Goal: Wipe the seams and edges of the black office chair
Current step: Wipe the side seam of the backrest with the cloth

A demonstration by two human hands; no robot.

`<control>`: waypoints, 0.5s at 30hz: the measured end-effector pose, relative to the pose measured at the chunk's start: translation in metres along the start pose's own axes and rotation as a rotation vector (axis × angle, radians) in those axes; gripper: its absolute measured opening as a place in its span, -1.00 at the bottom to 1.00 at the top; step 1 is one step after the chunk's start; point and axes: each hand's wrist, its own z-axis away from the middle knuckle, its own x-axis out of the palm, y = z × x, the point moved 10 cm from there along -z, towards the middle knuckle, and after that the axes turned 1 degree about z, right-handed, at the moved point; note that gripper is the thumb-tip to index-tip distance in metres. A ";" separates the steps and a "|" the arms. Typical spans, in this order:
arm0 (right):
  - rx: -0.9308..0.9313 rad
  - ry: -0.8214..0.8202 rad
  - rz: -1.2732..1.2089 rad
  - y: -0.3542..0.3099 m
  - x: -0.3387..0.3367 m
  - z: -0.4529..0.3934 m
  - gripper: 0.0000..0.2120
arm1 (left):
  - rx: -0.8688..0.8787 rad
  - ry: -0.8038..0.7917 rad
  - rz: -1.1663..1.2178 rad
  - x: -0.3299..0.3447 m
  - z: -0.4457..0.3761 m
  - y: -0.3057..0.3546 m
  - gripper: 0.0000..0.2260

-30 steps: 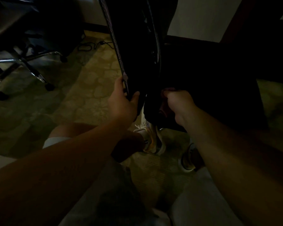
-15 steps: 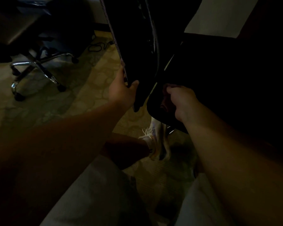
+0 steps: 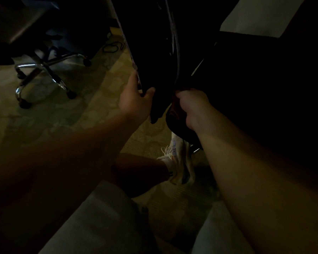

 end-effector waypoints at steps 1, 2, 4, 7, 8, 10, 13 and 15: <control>0.018 -0.007 -0.012 0.000 0.000 0.000 -0.72 | -0.006 -0.001 0.013 0.000 0.001 -0.001 -0.57; 0.033 -0.014 -0.026 0.001 0.001 0.000 -0.72 | -0.012 -0.002 0.038 0.000 0.002 -0.001 -0.59; 0.060 -0.028 -0.055 0.003 0.003 -0.001 -0.72 | -0.049 -0.001 0.132 0.001 0.004 -0.003 -0.62; 0.081 -0.030 -0.071 0.007 0.003 0.001 -0.73 | -0.124 0.058 0.287 0.000 0.014 -0.008 -0.66; 0.075 -0.028 -0.066 0.007 0.002 0.000 -0.74 | -0.158 0.099 0.322 0.000 0.021 -0.015 -0.68; 0.057 -0.019 -0.055 0.007 -0.001 -0.002 -0.76 | -0.173 0.180 0.295 -0.003 0.038 -0.026 -0.72; 0.049 -0.010 -0.049 0.009 -0.002 0.000 -0.75 | 0.079 0.172 -0.026 -0.005 0.061 -0.009 -0.70; 0.029 -0.045 -0.024 0.008 -0.002 0.000 -0.79 | 0.220 0.090 -0.171 0.003 0.068 0.006 -0.58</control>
